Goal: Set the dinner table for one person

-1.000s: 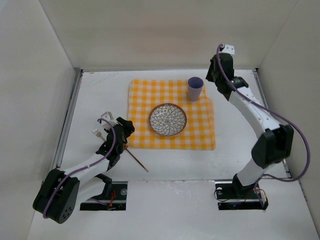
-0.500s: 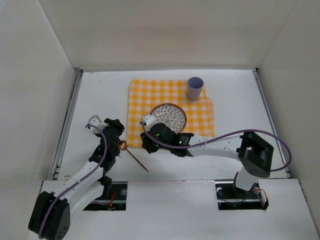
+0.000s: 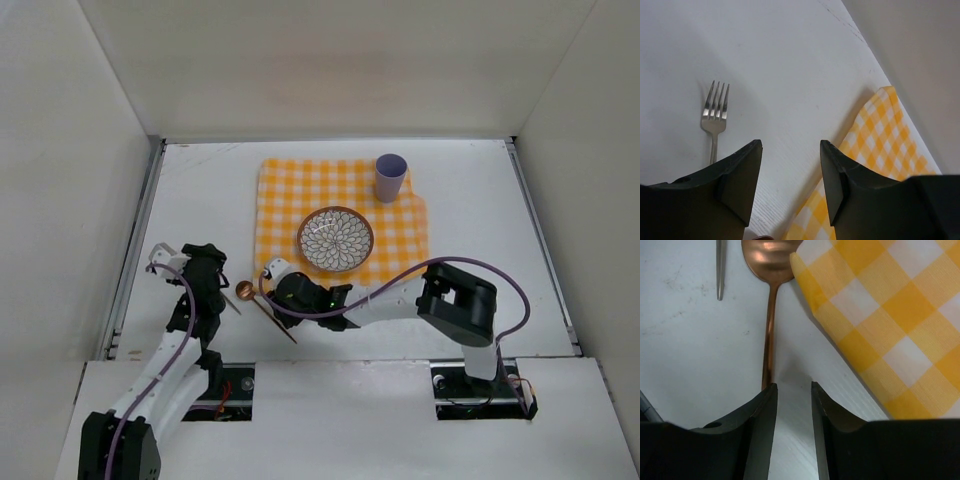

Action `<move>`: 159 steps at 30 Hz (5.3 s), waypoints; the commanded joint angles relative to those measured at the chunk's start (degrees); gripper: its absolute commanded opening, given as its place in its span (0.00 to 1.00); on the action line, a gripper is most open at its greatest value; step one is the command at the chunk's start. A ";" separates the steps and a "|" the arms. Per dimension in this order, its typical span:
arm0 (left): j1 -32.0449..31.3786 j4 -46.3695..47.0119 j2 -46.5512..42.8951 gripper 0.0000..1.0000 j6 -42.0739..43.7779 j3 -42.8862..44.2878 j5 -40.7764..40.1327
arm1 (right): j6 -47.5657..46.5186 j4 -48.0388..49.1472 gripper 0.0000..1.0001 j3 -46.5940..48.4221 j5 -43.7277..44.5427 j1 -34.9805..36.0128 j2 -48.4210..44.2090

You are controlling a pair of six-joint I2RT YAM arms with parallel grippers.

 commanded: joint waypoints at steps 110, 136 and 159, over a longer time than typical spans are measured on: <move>-3.34 1.09 2.58 0.19 4.63 2.39 1.89 | 11.40 2.19 0.56 -25.49 17.31 -36.27 -36.24; -5.20 -32.78 24.89 0.36 -0.10 15.85 -1.90 | 17.82 16.53 0.39 -33.93 5.27 -31.87 -41.61; 2.88 -23.11 28.41 0.12 2.01 10.75 10.49 | 17.56 16.00 0.40 -34.81 5.89 -34.15 -43.11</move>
